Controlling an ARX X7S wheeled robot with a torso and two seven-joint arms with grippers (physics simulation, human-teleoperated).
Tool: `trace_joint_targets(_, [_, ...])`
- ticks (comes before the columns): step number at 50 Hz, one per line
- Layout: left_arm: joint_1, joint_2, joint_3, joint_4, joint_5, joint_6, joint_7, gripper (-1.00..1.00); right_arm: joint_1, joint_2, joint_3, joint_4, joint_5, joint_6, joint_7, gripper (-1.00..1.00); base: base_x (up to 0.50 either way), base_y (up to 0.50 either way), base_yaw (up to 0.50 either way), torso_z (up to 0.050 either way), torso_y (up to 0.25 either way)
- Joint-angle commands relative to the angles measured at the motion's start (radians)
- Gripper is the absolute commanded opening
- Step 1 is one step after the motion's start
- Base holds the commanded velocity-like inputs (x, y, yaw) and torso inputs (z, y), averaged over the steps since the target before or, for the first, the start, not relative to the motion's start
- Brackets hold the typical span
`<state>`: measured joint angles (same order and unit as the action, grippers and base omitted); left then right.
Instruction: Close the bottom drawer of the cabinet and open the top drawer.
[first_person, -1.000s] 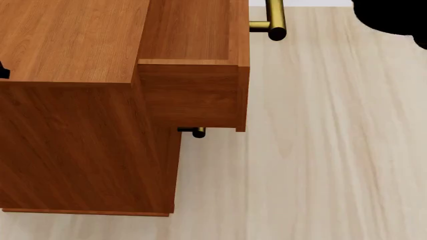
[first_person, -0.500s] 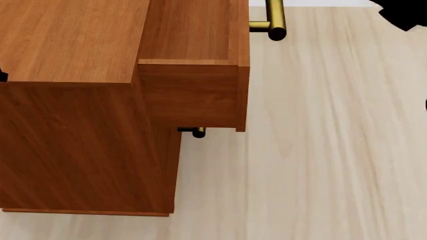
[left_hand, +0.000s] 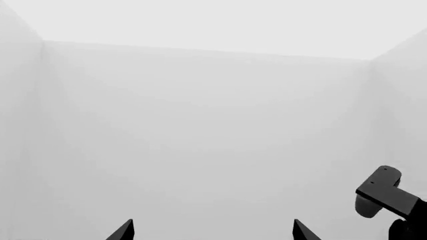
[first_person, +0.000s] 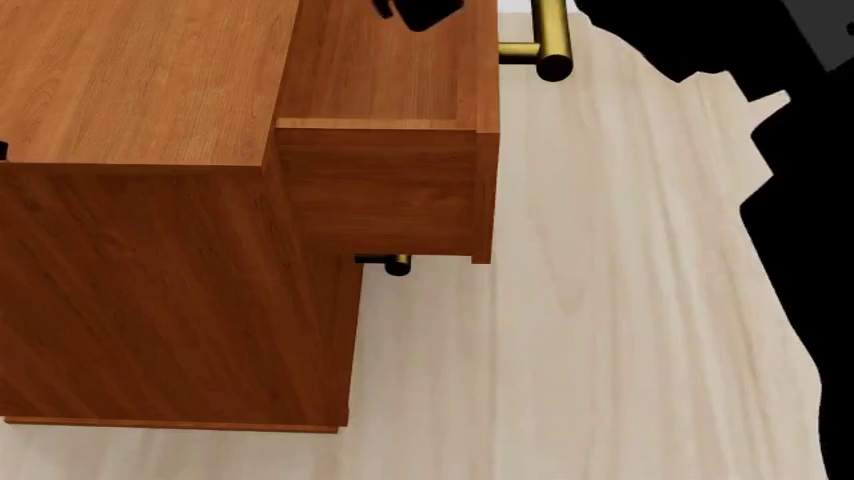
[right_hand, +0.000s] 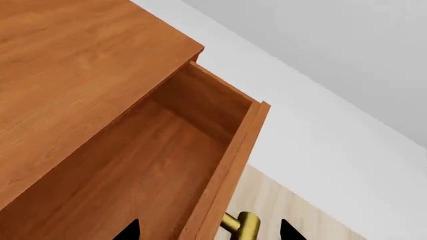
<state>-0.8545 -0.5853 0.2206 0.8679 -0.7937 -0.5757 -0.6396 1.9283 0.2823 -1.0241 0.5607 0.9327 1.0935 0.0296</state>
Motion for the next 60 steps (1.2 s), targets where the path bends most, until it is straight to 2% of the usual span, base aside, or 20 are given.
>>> trace_joint_targets(1, [0.000,-0.003,0.000,-0.004,-0.001,0.005,0.000,1.00,-0.019,-0.014,-0.045,0.020,-0.024,-0.005,-0.030,1.00,0.00,0.00,0.00,0.000,0.000])
trace_joint_targets(34, [0.000,-0.009,0.004,-0.003,-0.008,0.015,-0.009,1.00,-0.038,0.034,-0.160,-0.014,-0.063,0.074,-0.066,1.00,0.00,0.00,0.00,0.000,-0.001])
trace_joint_targets(60, [-0.006,-0.009,0.015,-0.012,-0.002,0.026,-0.003,1.00,-0.028,0.215,-0.135,-0.167,-0.016,0.195,0.012,1.00,0.00,0.00,0.00,0.000,-0.002])
